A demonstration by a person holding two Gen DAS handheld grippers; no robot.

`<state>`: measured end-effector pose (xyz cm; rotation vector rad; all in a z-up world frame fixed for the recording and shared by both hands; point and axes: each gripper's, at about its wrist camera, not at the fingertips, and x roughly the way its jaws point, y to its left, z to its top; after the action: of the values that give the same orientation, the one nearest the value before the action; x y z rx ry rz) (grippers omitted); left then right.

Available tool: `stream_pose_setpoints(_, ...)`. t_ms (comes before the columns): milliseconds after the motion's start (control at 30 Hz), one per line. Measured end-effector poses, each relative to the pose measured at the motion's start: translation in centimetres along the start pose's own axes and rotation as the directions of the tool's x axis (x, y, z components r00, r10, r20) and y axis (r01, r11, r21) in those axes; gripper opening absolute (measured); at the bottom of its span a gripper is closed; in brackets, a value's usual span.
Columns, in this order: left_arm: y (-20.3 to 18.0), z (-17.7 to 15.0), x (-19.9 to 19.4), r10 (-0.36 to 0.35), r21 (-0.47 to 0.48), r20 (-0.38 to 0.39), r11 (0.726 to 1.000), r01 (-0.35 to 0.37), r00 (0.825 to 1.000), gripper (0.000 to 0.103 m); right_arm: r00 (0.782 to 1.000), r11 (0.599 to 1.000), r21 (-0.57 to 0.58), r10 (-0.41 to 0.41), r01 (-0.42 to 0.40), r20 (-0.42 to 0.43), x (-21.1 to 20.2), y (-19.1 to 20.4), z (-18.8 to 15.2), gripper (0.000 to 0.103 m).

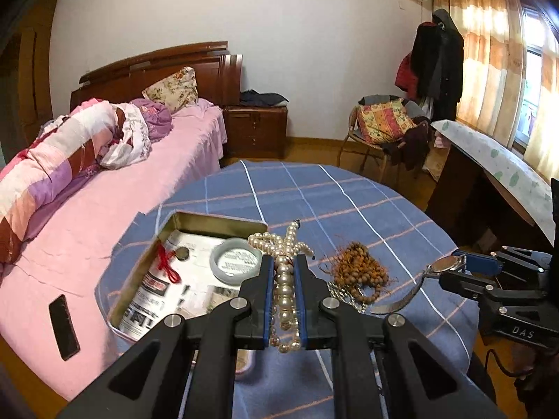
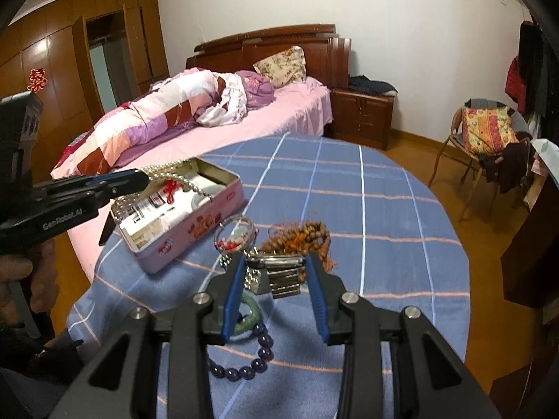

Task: Organize jewelry
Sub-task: 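Close the right tool on the silver watch while the left tool lifts the pearls, then lower pearls and watch into the pink tin and open both tools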

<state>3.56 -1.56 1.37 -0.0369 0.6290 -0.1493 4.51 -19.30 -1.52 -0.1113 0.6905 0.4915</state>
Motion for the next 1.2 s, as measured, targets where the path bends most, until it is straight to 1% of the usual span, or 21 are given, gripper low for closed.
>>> stream_pose_setpoints(233, 2.2, 1.5, -0.8, 0.046, -0.008, 0.042, 0.999, -0.045, 0.998, 0.010, 0.998, 0.999, -0.037, 0.017, -0.015, 0.059, -0.3, 1.4, 2.7, 0.038)
stream_pose_setpoints(333, 3.4, 1.9, -0.6, 0.069, -0.016, 0.042, 0.998, -0.068, 0.997, 0.010, 0.996, 0.998, -0.047, 0.034, -0.030, 0.081, 0.1, 2.1, 3.8, 0.038)
stream_pose_setpoints(567, 6.1, 2.0, 0.9, 0.115, -0.040, 0.018, 0.993, -0.114, 0.993, 0.010, 0.992, 0.994, -0.074, 0.083, -0.076, 0.099, 2.0, 4.2, 5.8, 0.038)
stream_pose_setpoints(900, 9.0, 1.3, 3.1, 0.157, -0.064, -0.033, 0.985, -0.159, 0.987, 0.010, 0.987, 0.988, -0.095, 0.133, -0.125, 0.087, 5.4, 7.2, 7.1, 0.038)
stream_pose_setpoints(1200, 10.5, 1.1, 4.5, 0.171, -0.080, -0.067, 0.981, -0.176, 0.983, 0.010, 0.986, 0.982, -0.105, 0.164, -0.160, 0.035, 8.6, 9.0, 6.8, 0.038)
